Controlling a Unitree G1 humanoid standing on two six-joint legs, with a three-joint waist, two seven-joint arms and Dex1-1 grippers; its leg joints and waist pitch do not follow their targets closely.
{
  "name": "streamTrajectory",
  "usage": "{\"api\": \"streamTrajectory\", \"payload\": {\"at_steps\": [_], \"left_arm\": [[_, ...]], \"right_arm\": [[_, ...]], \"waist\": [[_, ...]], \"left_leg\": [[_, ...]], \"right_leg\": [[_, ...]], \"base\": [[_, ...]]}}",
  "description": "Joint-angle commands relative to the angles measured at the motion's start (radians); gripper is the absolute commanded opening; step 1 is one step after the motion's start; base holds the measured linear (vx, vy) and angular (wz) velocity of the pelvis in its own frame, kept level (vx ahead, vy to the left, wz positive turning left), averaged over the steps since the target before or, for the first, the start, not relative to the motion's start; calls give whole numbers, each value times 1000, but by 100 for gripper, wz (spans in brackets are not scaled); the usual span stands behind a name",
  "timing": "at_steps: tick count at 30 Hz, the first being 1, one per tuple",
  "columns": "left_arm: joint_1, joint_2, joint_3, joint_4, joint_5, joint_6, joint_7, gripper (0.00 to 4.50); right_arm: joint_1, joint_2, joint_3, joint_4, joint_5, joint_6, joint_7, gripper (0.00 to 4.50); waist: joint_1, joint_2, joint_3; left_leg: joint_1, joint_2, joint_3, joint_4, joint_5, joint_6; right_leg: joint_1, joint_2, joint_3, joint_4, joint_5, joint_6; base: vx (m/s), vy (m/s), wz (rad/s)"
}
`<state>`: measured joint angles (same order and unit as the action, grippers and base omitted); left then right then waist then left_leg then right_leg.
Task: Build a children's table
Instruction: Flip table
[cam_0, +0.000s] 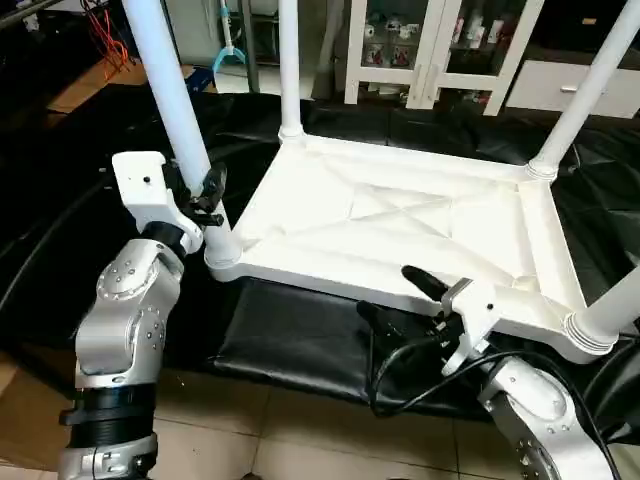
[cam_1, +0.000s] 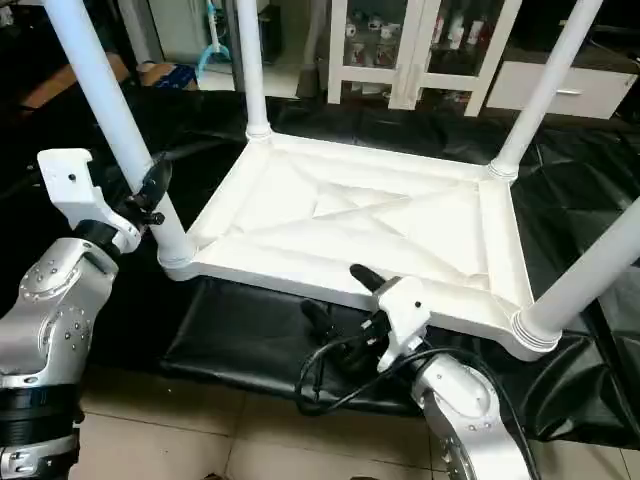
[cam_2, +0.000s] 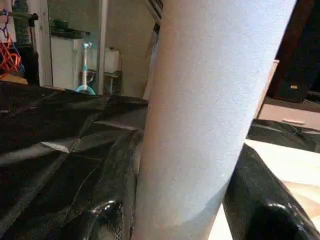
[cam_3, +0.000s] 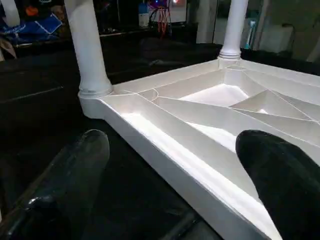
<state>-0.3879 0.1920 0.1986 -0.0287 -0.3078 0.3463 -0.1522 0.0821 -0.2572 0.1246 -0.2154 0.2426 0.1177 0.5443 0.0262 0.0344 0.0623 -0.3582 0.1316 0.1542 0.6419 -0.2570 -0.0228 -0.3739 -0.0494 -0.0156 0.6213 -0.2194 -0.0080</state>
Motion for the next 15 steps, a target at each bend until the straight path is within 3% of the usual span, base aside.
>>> {"api": "streamTrajectory", "payload": {"at_steps": [1,9,11,15], "left_arm": [[-13,-21,61,9,-50,23,48,198],[-63,-166,237,38,-306,114,179,199],[-68,-176,257,52,-334,119,191,199],[-77,-203,303,92,-370,127,207,199]], "right_arm": [[-4,1,-8,1,6,1,-5,450],[-8,2,-6,10,-10,-20,-10,450],[-7,2,-5,8,-12,-22,-11,450],[-5,-2,-4,2,-19,-26,-12,450]], "waist": [[-4,0,-53],[-10,-3,-50],[-9,-1,-54],[-10,0,-54]], "left_leg": [[0,93,-40,-100,-99,38],[-5,85,-34,-93,-102,63],[-10,83,-32,-88,-69,82],[-10,84,-31,-89,-77,96]], "right_leg": [[38,-98,49,-67,-18,-252],[38,-101,50,-77,-106,-259],[35,-97,47,-75,-105,-253],[29,-94,44,-77,-125,-244]], "base": [[0,0,0],[0,0,0],[0,0,0],[0,0,0]]}}
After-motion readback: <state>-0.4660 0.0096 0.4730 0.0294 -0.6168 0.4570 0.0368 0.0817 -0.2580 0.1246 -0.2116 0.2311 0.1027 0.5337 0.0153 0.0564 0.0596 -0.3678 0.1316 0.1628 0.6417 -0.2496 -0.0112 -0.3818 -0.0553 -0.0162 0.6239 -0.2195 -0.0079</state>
